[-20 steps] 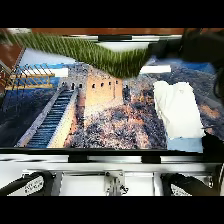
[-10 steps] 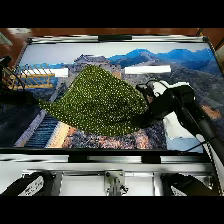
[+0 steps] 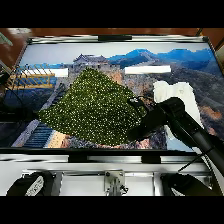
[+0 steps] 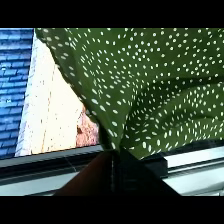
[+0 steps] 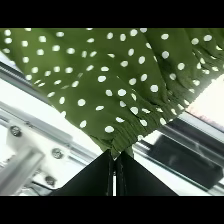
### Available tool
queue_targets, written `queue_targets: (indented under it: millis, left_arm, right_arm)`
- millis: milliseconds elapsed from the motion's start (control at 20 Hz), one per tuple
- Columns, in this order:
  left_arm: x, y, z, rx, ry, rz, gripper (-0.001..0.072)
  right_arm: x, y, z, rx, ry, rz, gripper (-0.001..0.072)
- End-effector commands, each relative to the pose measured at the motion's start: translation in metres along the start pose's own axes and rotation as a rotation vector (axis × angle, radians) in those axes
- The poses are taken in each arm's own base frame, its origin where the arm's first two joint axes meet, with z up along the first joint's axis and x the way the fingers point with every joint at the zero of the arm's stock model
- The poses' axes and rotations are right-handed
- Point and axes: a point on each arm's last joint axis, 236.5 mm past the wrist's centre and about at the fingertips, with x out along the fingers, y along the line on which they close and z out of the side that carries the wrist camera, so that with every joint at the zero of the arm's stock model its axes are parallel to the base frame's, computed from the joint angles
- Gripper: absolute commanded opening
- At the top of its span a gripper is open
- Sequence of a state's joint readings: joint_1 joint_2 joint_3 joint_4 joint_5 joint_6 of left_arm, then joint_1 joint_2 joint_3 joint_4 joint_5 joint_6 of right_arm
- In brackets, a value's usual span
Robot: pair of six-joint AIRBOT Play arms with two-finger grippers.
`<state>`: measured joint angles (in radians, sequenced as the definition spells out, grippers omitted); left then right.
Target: Fold the shirts.
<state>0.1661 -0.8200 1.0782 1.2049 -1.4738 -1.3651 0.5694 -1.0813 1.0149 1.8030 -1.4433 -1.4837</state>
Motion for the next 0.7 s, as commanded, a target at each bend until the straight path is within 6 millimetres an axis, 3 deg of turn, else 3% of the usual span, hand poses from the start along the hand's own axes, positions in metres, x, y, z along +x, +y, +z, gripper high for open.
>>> queue_targets:
  millis: [0,150,250,400,500,650]
  left_arm:
    - [-0.007,0.002,0.039,0.000,-0.175,0.015,0.0018]
    - [-0.023,-0.020,0.106,-0.044,-0.395,-0.100,0.0018]
    - [-0.021,-0.037,0.148,-0.121,-0.479,-0.237,0.0018]
    - [0.013,-0.055,0.193,-0.106,-0.487,-0.308,0.0018]
    - [0.035,-0.066,0.225,-0.089,-0.504,-0.321,0.0018]
    - [0.054,-0.065,0.279,-0.099,-0.584,-0.318,0.0018]
  right_arm:
    - [-0.001,-0.030,0.003,-0.045,-0.013,-0.142,0.0067]
    - [-0.004,-0.044,0.017,-0.055,-0.069,-0.201,0.0067]
    - [-0.008,-0.051,0.042,-0.042,-0.176,-0.233,0.0067]
    - [-0.025,-0.072,0.078,0.011,-0.347,-0.328,0.0067]
    - [-0.035,-0.092,0.086,0.052,-0.395,-0.395,0.0067]
    - [-0.053,-0.133,0.101,0.191,-0.493,-0.403,0.0066]
